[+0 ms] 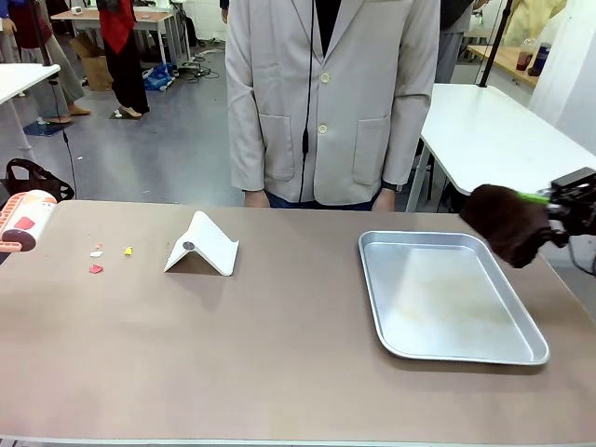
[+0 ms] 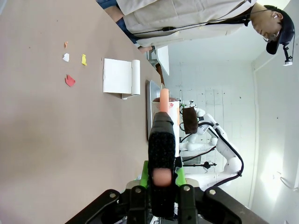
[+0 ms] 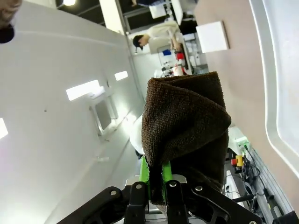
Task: Clean the surface of the table.
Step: If a person points to the right, clean the right side of the table with your right hand, and if they point to the left, clean the left side with your left hand.
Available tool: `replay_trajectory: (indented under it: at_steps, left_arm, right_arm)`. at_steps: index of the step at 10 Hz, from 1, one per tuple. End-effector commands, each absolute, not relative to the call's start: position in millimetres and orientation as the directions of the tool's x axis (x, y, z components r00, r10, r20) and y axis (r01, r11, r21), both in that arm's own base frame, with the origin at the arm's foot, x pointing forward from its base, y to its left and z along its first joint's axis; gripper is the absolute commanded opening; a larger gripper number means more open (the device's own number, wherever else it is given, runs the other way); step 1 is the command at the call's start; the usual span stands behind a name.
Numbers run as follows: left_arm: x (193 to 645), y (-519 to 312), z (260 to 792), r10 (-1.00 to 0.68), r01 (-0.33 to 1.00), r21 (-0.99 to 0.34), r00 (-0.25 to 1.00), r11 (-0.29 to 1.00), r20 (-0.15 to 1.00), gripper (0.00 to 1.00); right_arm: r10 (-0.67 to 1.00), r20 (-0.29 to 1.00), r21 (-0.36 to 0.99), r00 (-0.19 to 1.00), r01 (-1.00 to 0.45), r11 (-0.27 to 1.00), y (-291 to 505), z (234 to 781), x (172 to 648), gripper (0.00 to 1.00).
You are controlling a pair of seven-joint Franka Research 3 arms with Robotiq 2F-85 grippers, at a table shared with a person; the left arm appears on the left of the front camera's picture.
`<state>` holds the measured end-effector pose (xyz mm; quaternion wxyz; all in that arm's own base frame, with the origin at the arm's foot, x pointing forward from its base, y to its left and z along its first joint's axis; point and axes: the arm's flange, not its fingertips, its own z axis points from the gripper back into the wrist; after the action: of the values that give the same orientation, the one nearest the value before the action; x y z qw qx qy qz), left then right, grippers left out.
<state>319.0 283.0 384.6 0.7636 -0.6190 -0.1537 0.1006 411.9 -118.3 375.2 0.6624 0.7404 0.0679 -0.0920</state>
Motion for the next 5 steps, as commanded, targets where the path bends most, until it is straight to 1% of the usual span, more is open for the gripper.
replay_trajectory:
  at_steps: [1, 3, 5]
  left_arm:
    - [317.2, 282.2, 388.0, 0.335, 0.045, -0.975, 0.935, 0.218, 0.118, 0.23]
    - [317.2, 282.2, 388.0, 0.335, 0.045, -0.975, 0.935, 0.218, 0.118, 0.23]
    - [317.2, 282.2, 388.0, 0.335, 0.045, -0.975, 0.935, 0.218, 0.118, 0.23]
  right_arm:
    - [-0.055, -0.135, 0.987, 0.989, 0.129, -0.100, -152.1, 395.7, 391.0, 0.12]
    - [-0.106, -0.083, 0.993, 0.991, 0.073, -0.095, -170.7, 388.7, 386.5, 0.12]
    - [-0.146, 0.042, 0.999, 0.988, -0.044, -0.009, -166.4, 383.9, 385.5, 0.12]
